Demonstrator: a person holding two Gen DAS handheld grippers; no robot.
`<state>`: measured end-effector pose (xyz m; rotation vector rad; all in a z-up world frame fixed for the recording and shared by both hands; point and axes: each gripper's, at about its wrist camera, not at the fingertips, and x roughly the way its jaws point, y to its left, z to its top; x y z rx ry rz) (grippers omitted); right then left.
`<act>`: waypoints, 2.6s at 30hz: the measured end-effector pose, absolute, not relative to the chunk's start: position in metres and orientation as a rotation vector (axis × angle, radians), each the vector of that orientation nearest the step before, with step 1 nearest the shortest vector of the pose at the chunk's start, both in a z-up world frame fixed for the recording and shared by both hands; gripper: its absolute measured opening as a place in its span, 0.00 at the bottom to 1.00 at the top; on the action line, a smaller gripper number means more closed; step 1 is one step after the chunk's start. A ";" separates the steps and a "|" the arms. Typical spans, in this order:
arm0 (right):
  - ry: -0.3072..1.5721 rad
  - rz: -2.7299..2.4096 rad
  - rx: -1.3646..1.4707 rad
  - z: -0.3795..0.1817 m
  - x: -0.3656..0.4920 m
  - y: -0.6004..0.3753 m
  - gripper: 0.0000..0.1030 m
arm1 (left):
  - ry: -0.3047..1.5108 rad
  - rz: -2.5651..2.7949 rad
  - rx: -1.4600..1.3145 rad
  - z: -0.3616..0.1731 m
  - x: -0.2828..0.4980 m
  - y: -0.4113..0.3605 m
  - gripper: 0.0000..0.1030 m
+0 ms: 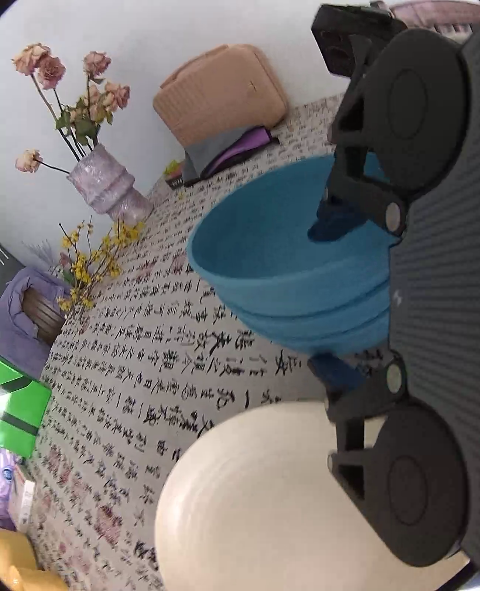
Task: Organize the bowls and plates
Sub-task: 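Lift the nested blue bowls with both grippers and carry them over the plate stack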
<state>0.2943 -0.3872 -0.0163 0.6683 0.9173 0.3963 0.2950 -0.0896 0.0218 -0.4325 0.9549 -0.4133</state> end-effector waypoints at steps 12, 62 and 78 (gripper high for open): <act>0.957 0.306 0.711 -0.025 0.294 -0.404 0.31 | 0.940 -0.409 -0.433 0.031 0.296 -0.095 0.45; 1.089 0.531 0.599 0.006 0.367 -0.185 0.36 | 0.859 -0.178 -0.775 0.022 0.291 0.132 0.41; 1.108 0.494 0.581 0.015 0.341 -0.200 0.54 | 0.943 -0.201 -0.804 0.018 0.292 0.123 0.45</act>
